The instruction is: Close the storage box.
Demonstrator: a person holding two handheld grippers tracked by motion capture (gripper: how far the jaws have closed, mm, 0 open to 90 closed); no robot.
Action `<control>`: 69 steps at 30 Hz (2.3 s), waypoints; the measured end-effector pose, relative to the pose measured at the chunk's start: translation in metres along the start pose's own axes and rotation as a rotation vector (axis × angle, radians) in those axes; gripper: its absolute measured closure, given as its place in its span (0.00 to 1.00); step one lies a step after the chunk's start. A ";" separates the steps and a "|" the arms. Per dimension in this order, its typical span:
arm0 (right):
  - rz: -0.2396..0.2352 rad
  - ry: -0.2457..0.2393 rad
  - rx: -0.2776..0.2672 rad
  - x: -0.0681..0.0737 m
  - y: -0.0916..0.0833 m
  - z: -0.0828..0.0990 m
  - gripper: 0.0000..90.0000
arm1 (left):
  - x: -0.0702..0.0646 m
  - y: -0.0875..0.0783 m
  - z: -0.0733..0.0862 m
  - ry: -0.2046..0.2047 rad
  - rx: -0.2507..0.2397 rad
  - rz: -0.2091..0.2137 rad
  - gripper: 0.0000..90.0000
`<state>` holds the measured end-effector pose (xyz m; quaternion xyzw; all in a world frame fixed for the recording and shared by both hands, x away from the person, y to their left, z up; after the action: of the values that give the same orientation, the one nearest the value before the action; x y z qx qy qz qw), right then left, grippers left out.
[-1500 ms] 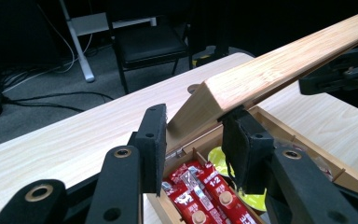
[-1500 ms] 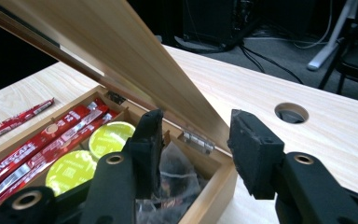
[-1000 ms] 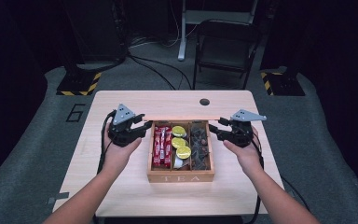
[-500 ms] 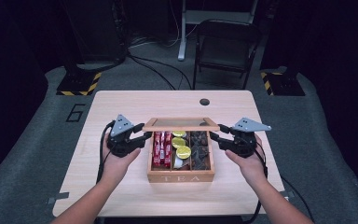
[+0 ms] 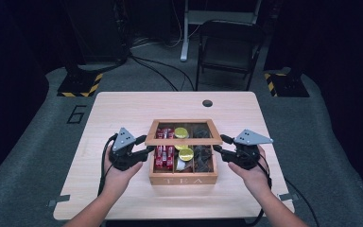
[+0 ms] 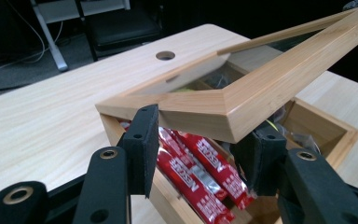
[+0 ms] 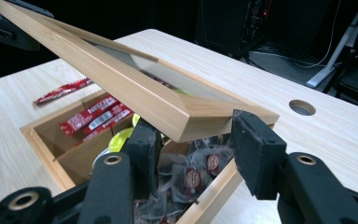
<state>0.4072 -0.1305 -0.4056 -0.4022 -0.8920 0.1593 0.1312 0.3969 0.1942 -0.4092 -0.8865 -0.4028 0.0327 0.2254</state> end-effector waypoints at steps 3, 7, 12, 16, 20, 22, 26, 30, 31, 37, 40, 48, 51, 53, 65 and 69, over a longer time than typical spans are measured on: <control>-0.004 0.004 -0.001 0.001 0.000 0.006 0.59 | -0.002 -0.001 0.004 0.011 0.007 0.000 0.57; 0.002 0.015 0.003 0.002 -0.001 0.012 0.59 | -0.006 -0.002 0.011 -0.008 -0.003 0.010 0.56; 0.002 0.014 0.014 0.005 -0.002 0.023 0.59 | -0.010 -0.003 0.022 -0.009 0.003 0.025 0.56; -0.008 0.029 0.018 0.006 -0.001 0.034 0.59 | -0.015 -0.002 0.029 -0.004 0.013 0.023 0.56; -0.019 0.031 0.012 0.007 0.000 0.044 0.59 | -0.019 0.000 0.038 -0.017 0.021 0.028 0.56; -0.016 0.028 0.022 0.008 0.000 0.048 0.57 | -0.020 0.000 0.042 -0.017 0.033 0.039 0.56; -0.007 0.008 0.042 0.011 0.001 0.054 0.55 | -0.023 0.001 0.050 -0.038 0.035 0.059 0.55; -0.017 0.021 0.062 0.012 0.002 0.060 0.53 | -0.025 0.003 0.055 -0.044 0.044 0.075 0.55; -0.017 0.027 0.068 0.012 0.003 0.062 0.52 | -0.025 0.003 0.057 -0.039 0.046 0.080 0.55; -0.018 0.031 0.096 0.014 0.005 0.070 0.51 | -0.030 0.002 0.064 -0.053 0.046 0.101 0.55; -0.039 0.048 0.103 0.014 0.006 0.072 0.51 | -0.031 0.003 0.065 -0.047 0.047 0.098 0.54; -0.042 0.039 0.125 0.016 0.005 0.076 0.51 | -0.033 0.004 0.069 -0.048 0.050 0.098 0.53; -0.032 0.037 0.124 0.018 0.005 0.076 0.51 | -0.033 0.004 0.069 -0.043 0.047 0.098 0.53; -0.029 0.033 0.130 0.018 0.005 0.077 0.50 | -0.034 0.004 0.070 -0.049 0.053 0.097 0.52; 0.002 -0.018 0.164 0.023 0.007 0.080 0.40 | -0.038 0.009 0.074 -0.019 0.104 0.089 0.40; 0.020 -0.059 0.210 0.024 0.010 0.085 0.40 | -0.038 0.008 0.073 -0.037 0.084 0.099 0.33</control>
<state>0.3683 -0.1215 -0.4844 -0.3904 -0.8697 0.2649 0.1448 0.3594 0.1896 -0.4827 -0.8944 -0.3609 0.0770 0.2529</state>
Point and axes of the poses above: each handheld gripper's, and its own axes: y roughly forward along the jaws, z roughly out of its underside, x roughly to its left, the point moved 4 cm from there along y, roughly forward along the jaws, and after that the axes turned 8 degrees about y, right-handed, at the moved point
